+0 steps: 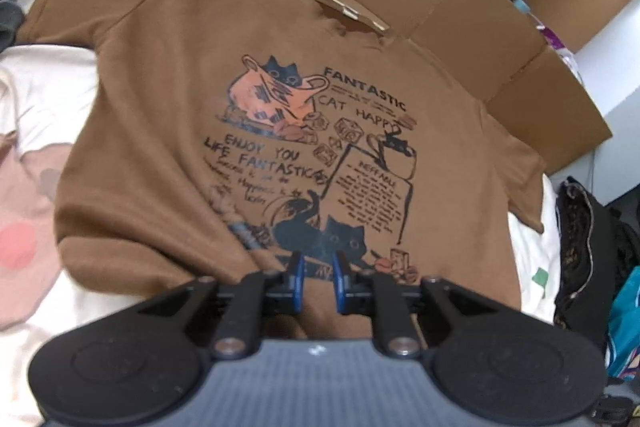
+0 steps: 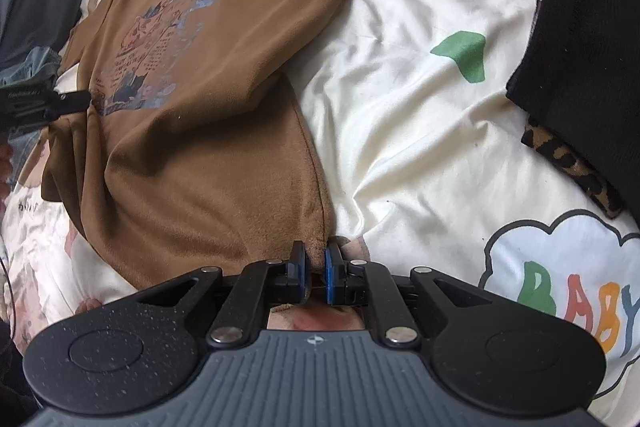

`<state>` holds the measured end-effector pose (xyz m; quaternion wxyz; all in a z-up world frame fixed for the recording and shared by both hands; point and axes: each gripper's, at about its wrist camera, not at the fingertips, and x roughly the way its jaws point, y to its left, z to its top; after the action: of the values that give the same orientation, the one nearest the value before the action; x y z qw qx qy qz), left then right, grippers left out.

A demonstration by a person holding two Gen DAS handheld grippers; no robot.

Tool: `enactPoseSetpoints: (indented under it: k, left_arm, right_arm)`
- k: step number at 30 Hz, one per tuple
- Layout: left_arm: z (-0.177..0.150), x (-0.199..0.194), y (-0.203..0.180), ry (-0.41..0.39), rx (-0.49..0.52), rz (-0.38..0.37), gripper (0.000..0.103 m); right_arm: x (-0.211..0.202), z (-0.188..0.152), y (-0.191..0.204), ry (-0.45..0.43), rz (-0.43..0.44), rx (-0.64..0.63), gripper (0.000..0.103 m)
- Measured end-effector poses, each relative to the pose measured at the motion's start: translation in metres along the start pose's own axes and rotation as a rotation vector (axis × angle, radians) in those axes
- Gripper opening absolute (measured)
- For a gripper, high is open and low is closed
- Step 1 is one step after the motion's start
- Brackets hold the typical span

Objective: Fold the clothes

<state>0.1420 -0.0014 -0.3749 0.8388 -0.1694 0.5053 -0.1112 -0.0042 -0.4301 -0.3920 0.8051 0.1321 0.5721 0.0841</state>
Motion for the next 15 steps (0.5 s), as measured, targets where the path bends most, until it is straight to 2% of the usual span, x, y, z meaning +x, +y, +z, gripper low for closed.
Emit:
enactPoseSetpoints:
  k: [3,6,7,9,12,14,15]
  left_arm:
    - [-0.005,-0.017,0.01,-0.007,-0.007,0.001,0.027]
    - [-0.008,-0.037,0.02,-0.021,-0.009,0.036,0.029]
    - [-0.009,-0.046,0.023,-0.036,-0.012,0.054,0.032]
    - [-0.013,-0.06,0.027,-0.065,-0.01,0.091,0.047]
    - [-0.019,-0.072,0.035,-0.081,-0.031,0.135,0.053]
    - [-0.024,-0.073,0.04,-0.068,-0.048,0.144,0.056]
    - [-0.027,-0.073,0.043,-0.06,-0.053,0.151,0.058]
  right_arm:
    - [0.001,-0.001,-0.001,-0.004,-0.001,0.003,0.01]
    - [0.004,0.0,-0.002,-0.001,0.0,0.015,0.011]
    - [0.004,0.0,-0.002,-0.002,0.0,0.018,0.011]
    - [0.005,0.001,-0.003,-0.004,0.0,0.025,0.011]
    - [0.007,0.002,-0.005,-0.007,-0.003,0.038,0.012]
    - [0.008,0.003,-0.006,-0.01,-0.006,0.05,0.017]
    - [0.008,0.004,-0.007,-0.012,-0.007,0.057,0.024]
